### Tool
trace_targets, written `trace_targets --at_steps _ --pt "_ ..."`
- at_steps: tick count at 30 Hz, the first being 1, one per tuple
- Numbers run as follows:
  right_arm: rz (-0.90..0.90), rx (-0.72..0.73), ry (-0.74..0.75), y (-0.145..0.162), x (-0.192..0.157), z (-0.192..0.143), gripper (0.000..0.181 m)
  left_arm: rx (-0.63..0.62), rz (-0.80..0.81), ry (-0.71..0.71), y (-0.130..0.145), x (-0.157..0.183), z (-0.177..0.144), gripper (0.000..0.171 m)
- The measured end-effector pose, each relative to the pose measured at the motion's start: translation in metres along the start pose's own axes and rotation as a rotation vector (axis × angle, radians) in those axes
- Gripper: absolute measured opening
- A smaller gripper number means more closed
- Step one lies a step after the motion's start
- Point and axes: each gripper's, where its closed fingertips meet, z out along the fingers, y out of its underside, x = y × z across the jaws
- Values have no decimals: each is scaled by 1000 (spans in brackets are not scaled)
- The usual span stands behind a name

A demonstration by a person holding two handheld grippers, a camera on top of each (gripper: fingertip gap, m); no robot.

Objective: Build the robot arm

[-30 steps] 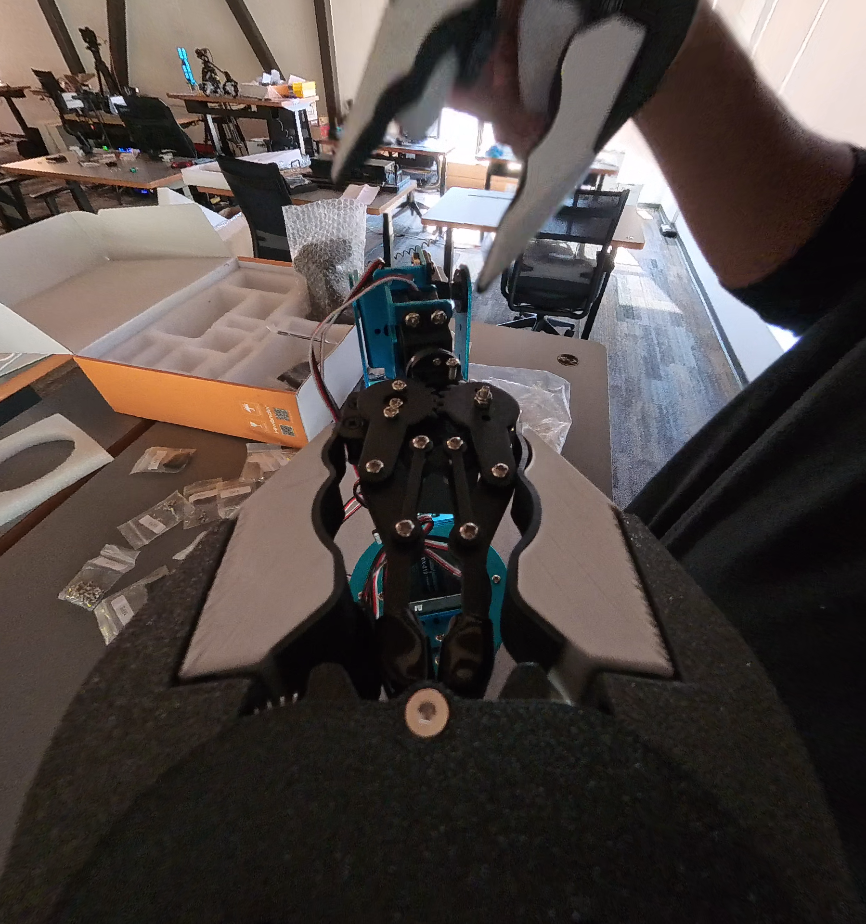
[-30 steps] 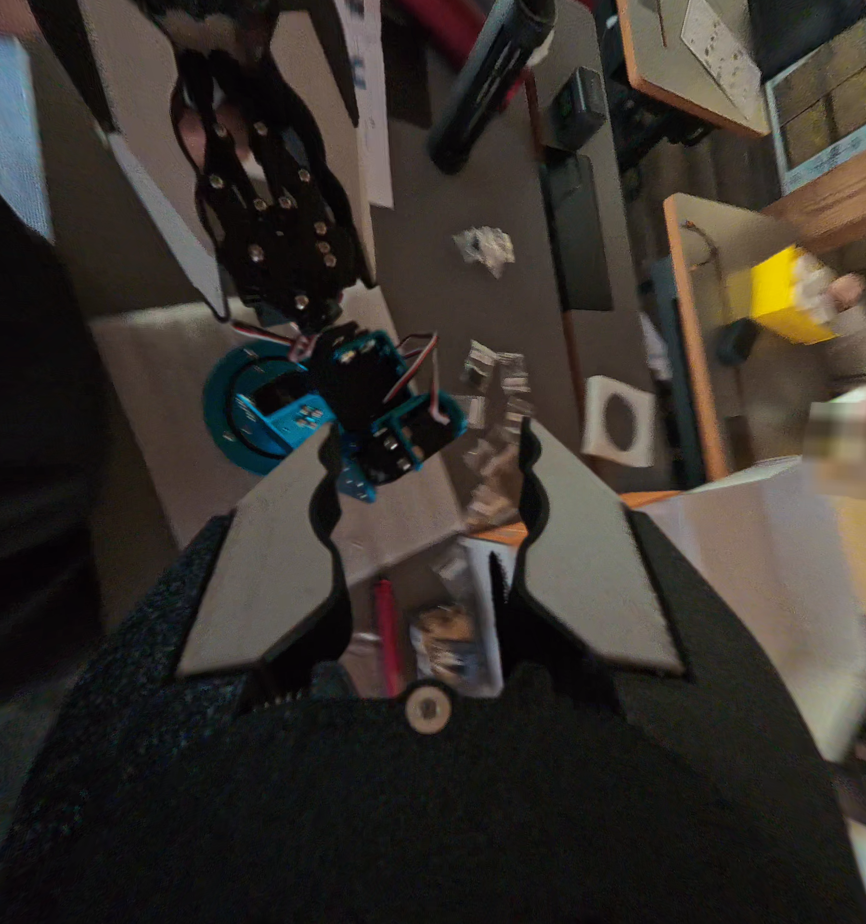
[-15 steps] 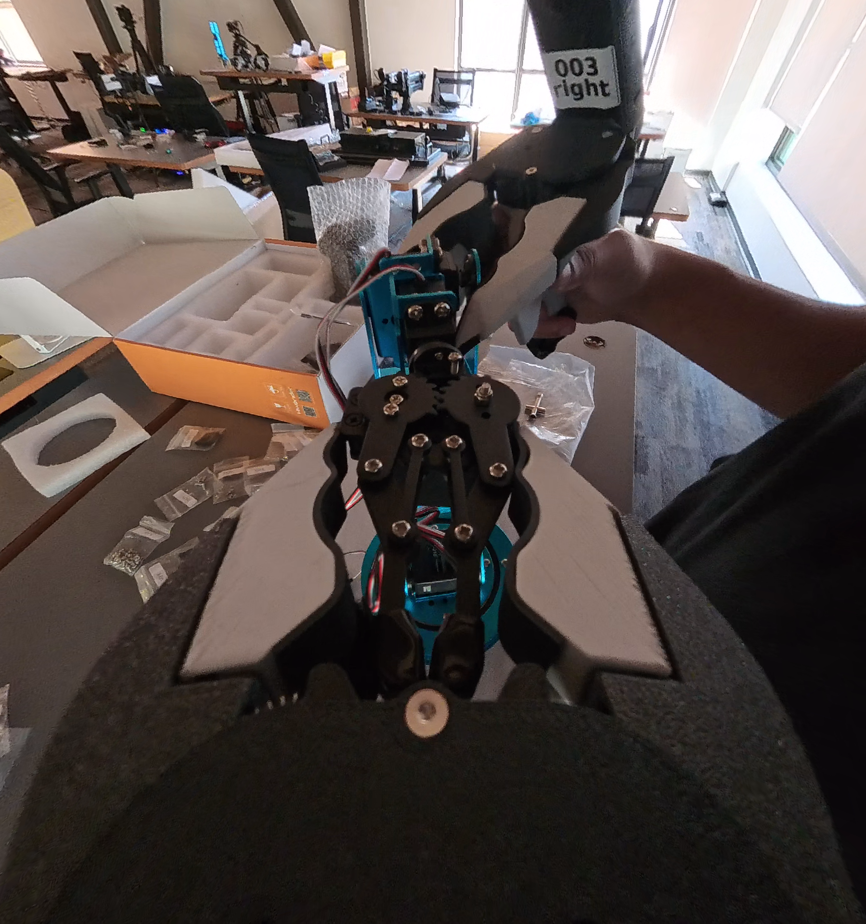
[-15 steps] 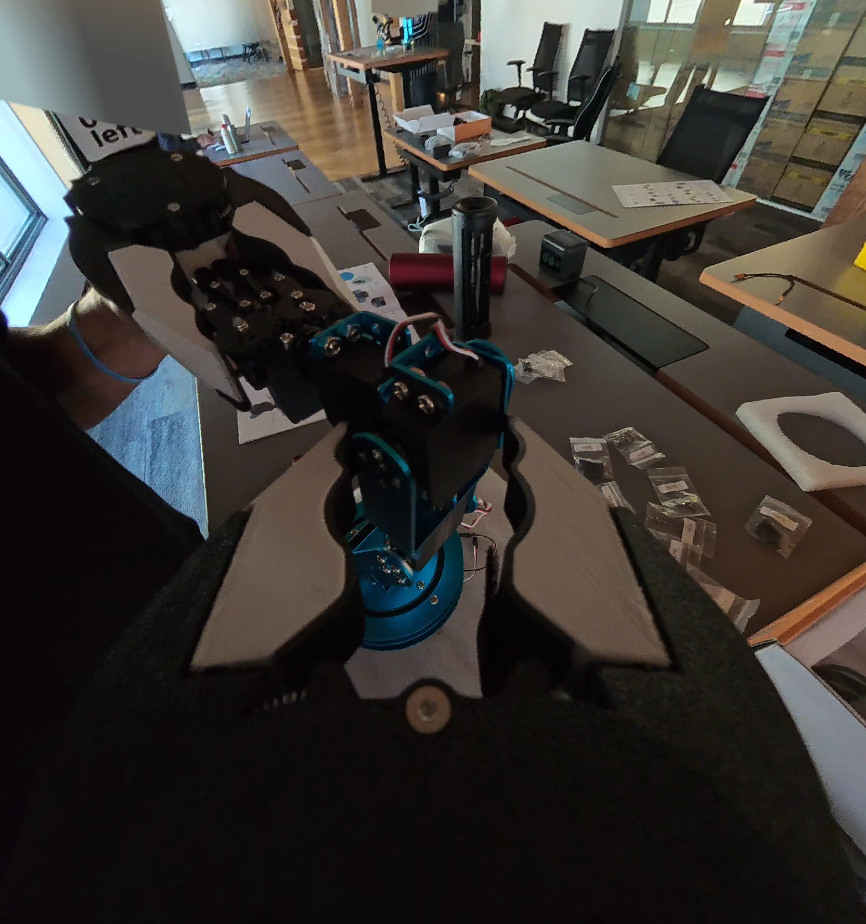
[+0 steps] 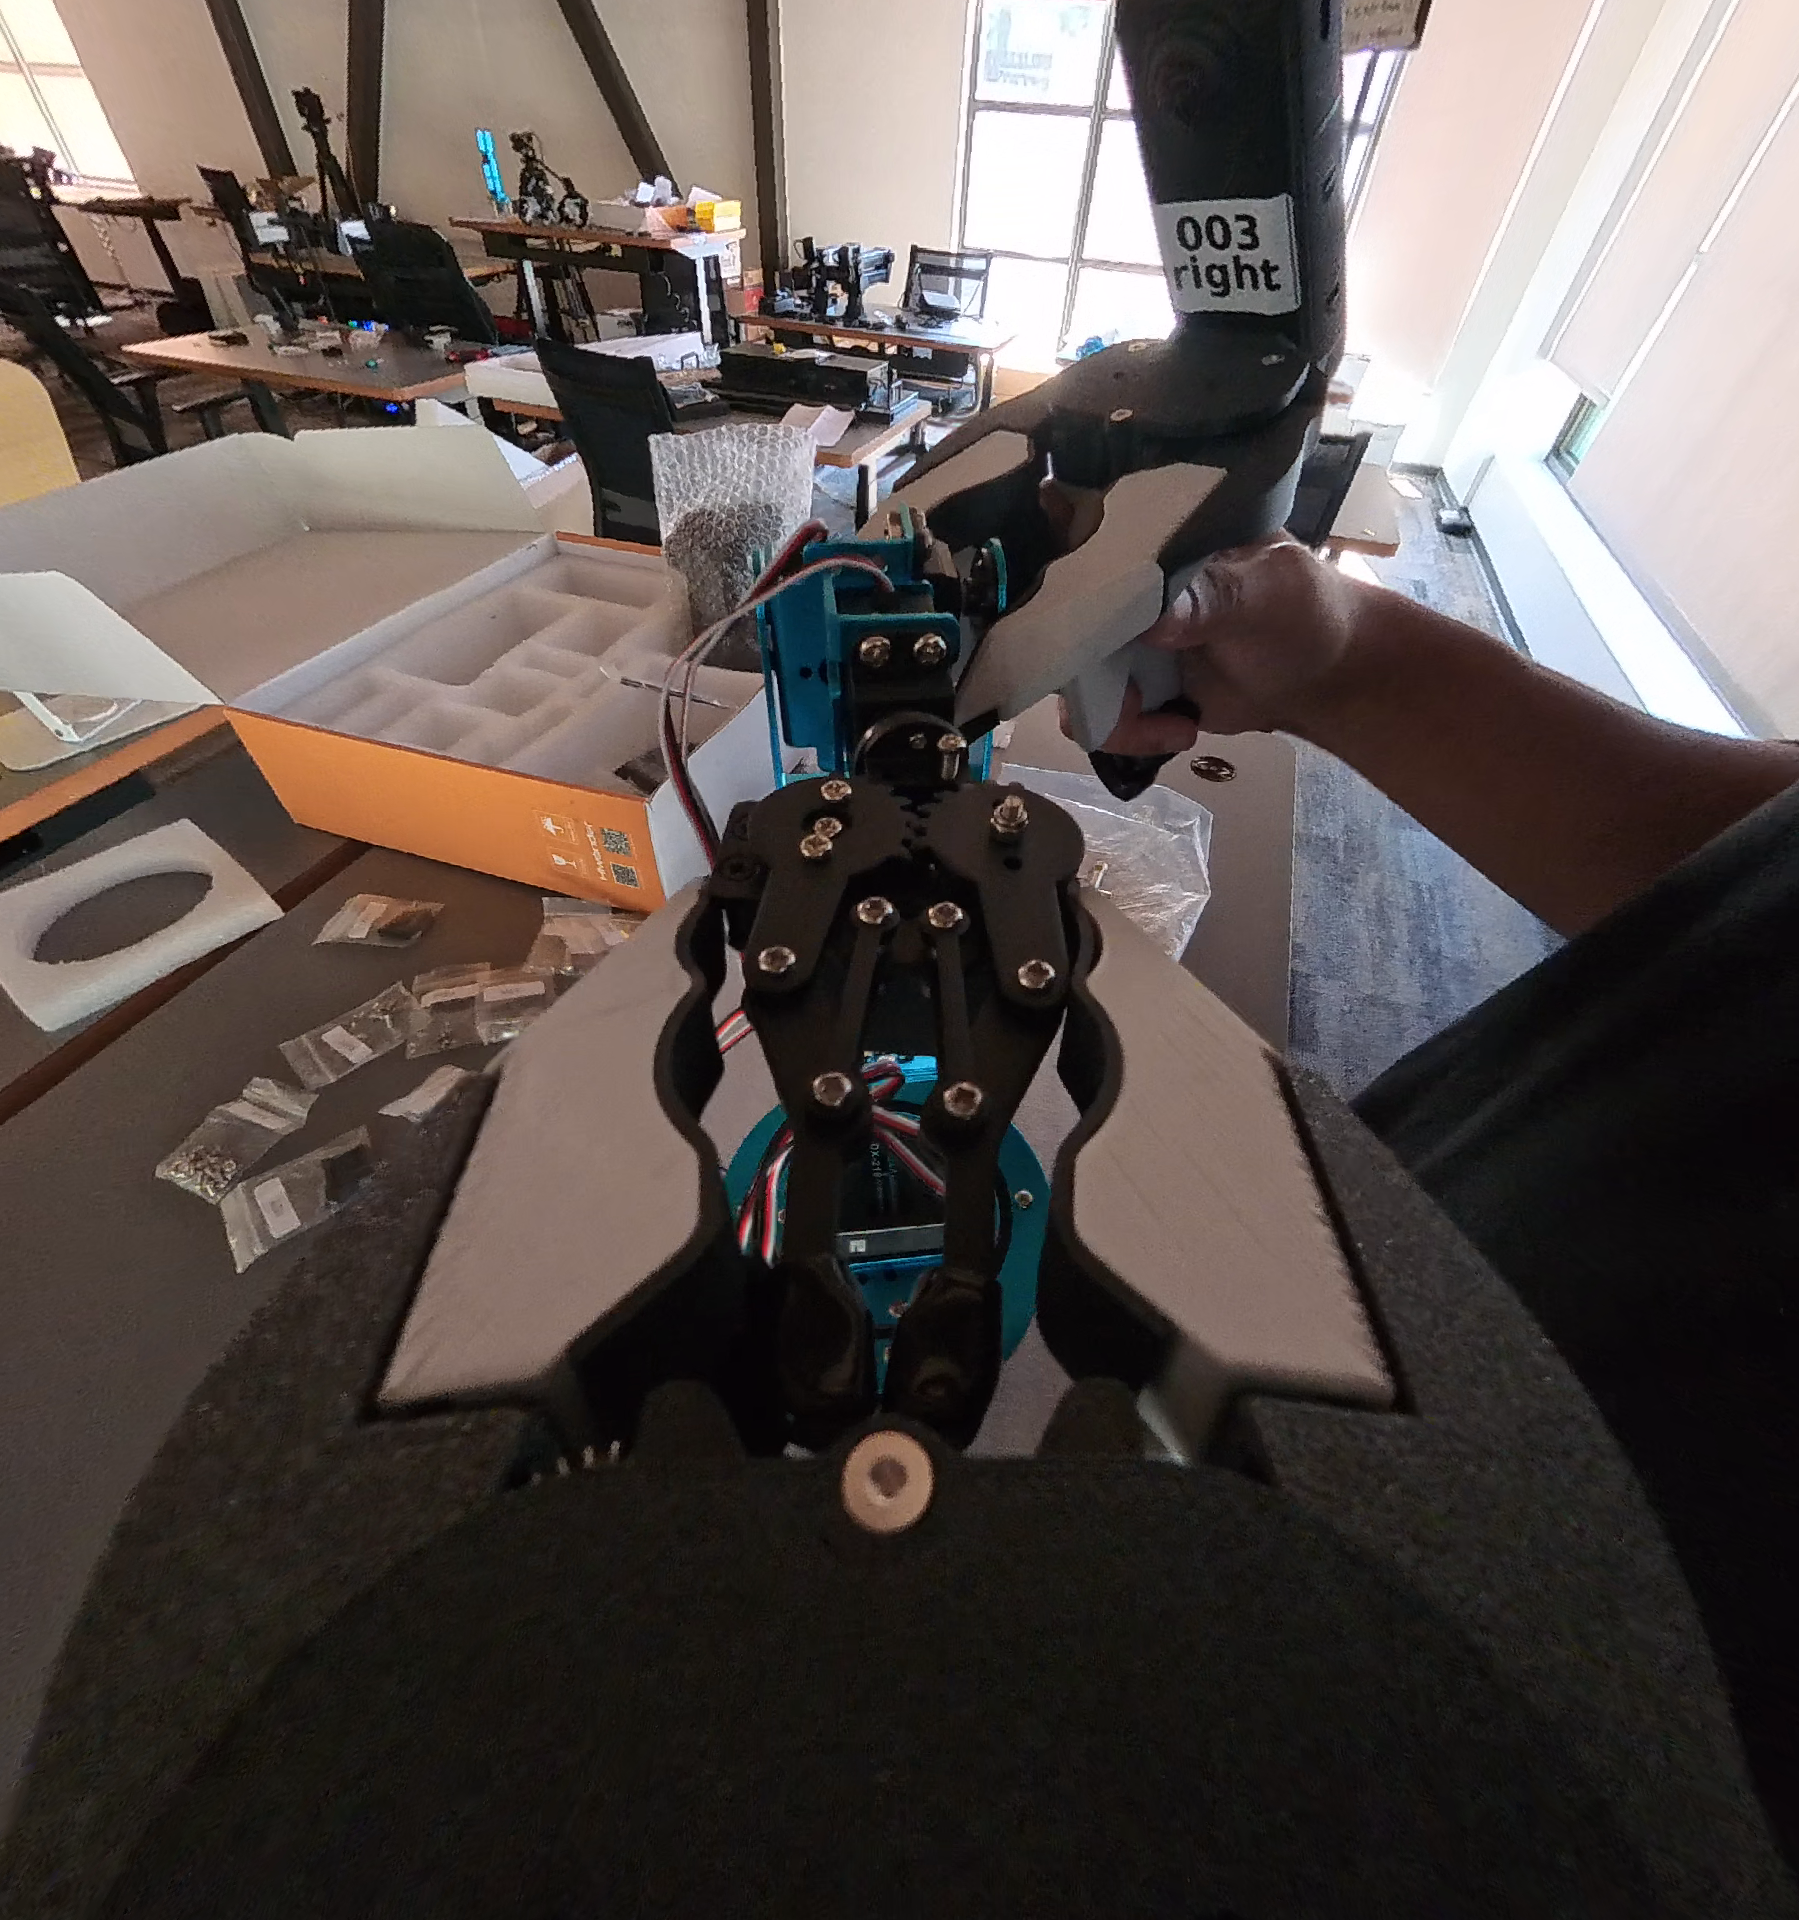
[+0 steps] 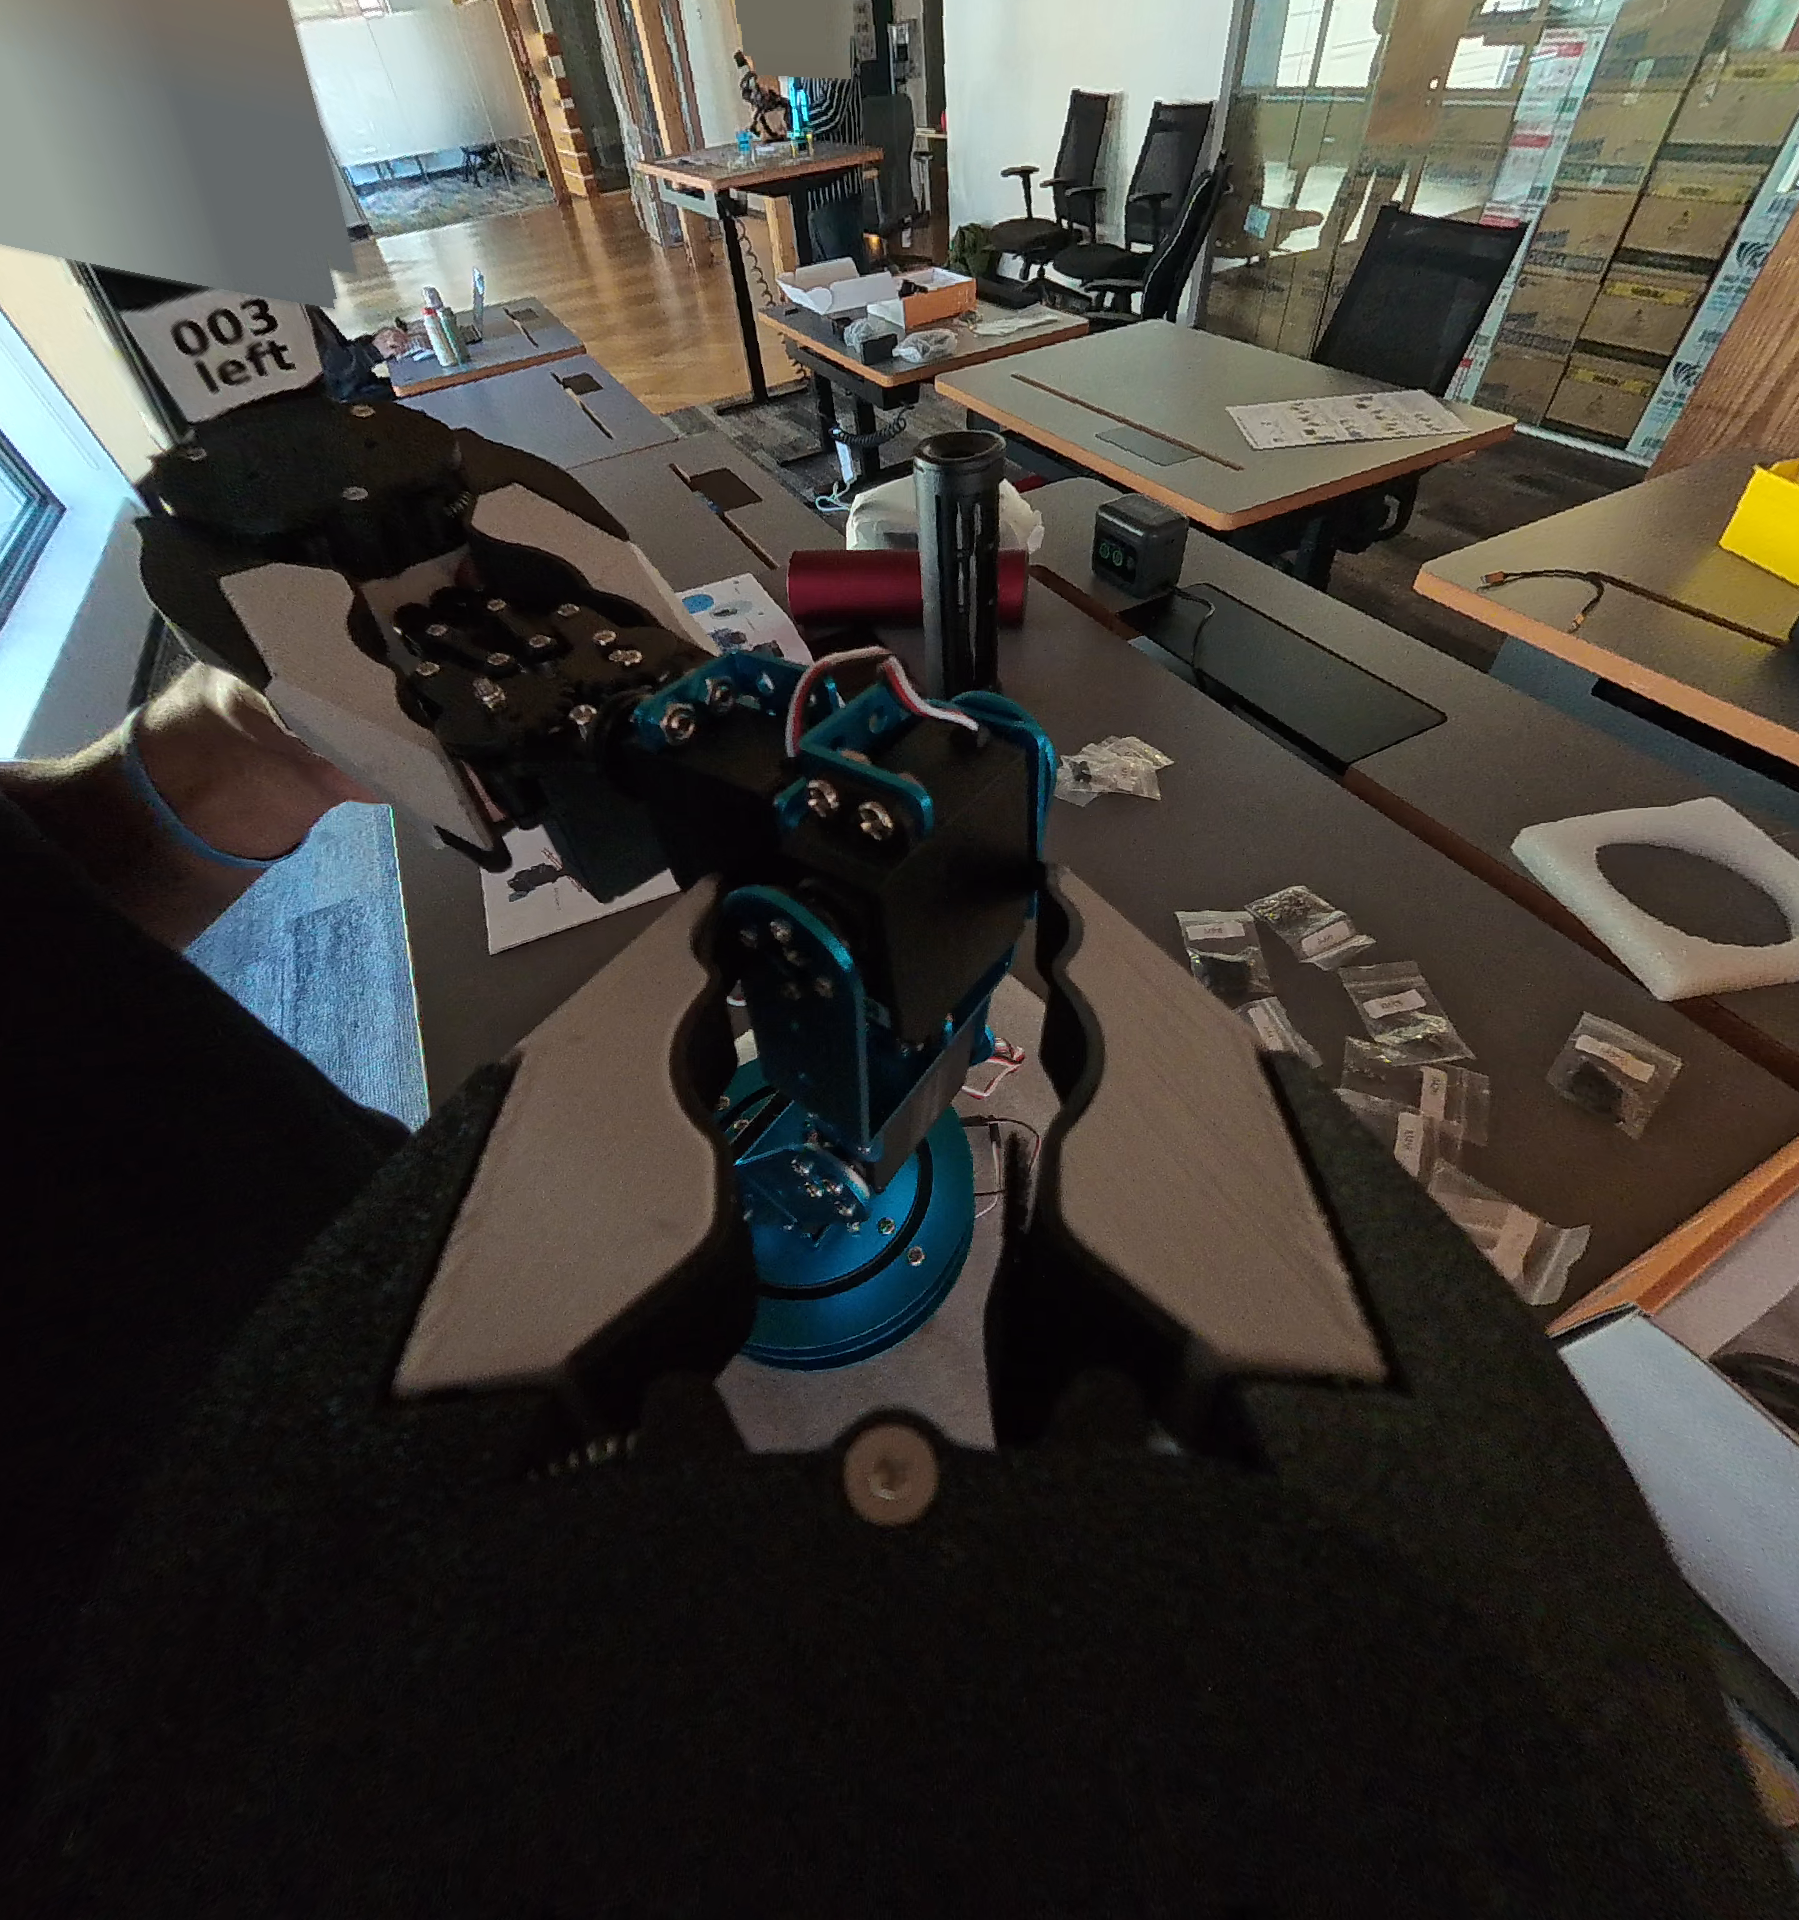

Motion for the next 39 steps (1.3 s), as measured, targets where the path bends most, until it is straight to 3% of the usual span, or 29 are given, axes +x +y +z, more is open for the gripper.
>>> trace_targets --at_steps 14,18,22,24,26,27,28,31,33,36,39 --pt "52 100 247 0 0 -12 68 67 -3 -4 0 3 3 65" --pt "51 139 364 -2 2 -30 63 94 -59 50 -2 4 -2 75" --pt "64 195 455 -14 -9 -47 49 133 -105 179 -12 1 -18 76" --pt "38 188 469 -19 -24 -42 43 119 -116 301 -16 3 -25 84" --pt "56 186 521 -23 -32 -35 53 87 -89 426 -16 7 -28 88" --pt "68 189 549 -25 -34 -35 45 68 -69 481 -16 8 -27 92" --pt "60 210 581 -31 -37 -38 24 46 -54 538 -16 10 -27 97" --pt "66 268 688 -40 -40 -47 27 -5 -25 681 -17 16 -24 95" --pt "118 212 653 -30 -46 -35 34 -29 -7 740 -16 20 -22 97" --pt "176 144 626 -13 -46 -15 22 -57 -1 811 -15 24 -19 103" --pt "209 186 566 -13 -50 -2 14 -61 -14 865 -18 26 -17 108"
